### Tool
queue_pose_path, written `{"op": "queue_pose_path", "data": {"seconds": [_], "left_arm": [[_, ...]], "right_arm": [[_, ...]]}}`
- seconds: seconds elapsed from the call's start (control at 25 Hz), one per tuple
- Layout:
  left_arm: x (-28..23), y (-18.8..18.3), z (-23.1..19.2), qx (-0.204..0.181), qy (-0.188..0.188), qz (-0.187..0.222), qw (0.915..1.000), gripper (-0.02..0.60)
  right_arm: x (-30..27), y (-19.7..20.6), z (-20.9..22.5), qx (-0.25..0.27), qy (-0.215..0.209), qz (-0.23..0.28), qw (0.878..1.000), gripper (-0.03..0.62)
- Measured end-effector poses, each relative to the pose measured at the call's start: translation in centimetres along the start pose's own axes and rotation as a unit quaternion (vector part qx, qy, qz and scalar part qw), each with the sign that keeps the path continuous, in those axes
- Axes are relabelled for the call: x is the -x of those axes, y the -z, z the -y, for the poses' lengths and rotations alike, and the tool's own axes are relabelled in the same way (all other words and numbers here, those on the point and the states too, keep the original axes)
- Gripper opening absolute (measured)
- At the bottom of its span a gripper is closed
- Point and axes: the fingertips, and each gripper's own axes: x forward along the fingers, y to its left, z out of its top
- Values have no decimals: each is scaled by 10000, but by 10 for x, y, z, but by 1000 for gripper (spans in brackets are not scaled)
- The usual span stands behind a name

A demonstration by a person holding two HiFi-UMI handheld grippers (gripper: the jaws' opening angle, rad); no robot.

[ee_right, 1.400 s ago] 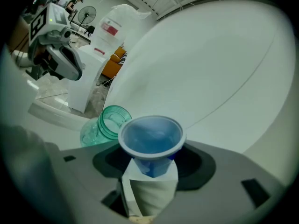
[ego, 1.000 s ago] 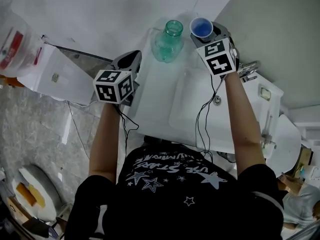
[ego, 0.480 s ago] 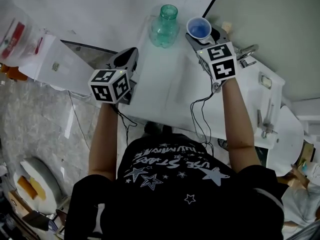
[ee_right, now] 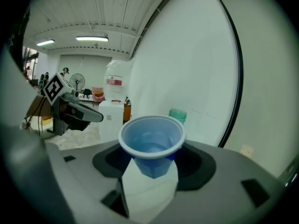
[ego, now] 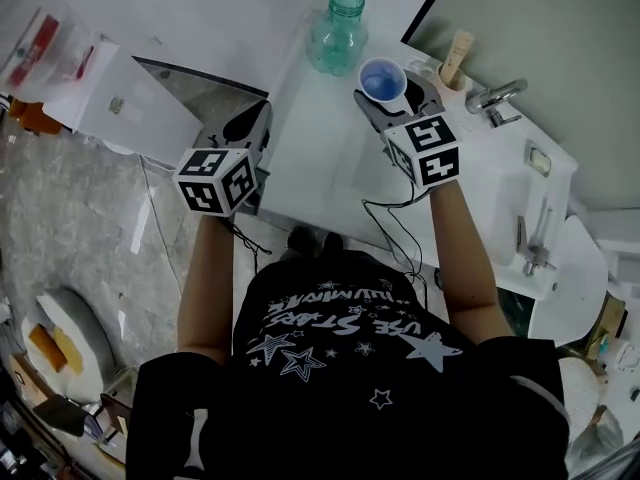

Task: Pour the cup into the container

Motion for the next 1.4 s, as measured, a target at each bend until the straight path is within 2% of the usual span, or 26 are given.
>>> {"op": "queue_pose_path", "data": {"seconds": [0.28,0.52,0.84,1.4], "left_arm": [[20,35,-15,144,-377,-168,9990,9],[33,58,-28,194,-544,-343,9977,9],[28,84,-38,47,-329,-696,9970,9],[20,124,-78,379,-202,-1078,9932,9]], "right_arm": [[-19,16,-52,21,-501,271,9984,279],[-37,30,-86,-8,-809,313,9962,279],[-73,52,-128,-187,-1077,103,9940,281],[-122,89,-183,-141,-1653,-278,9857,281]]}}
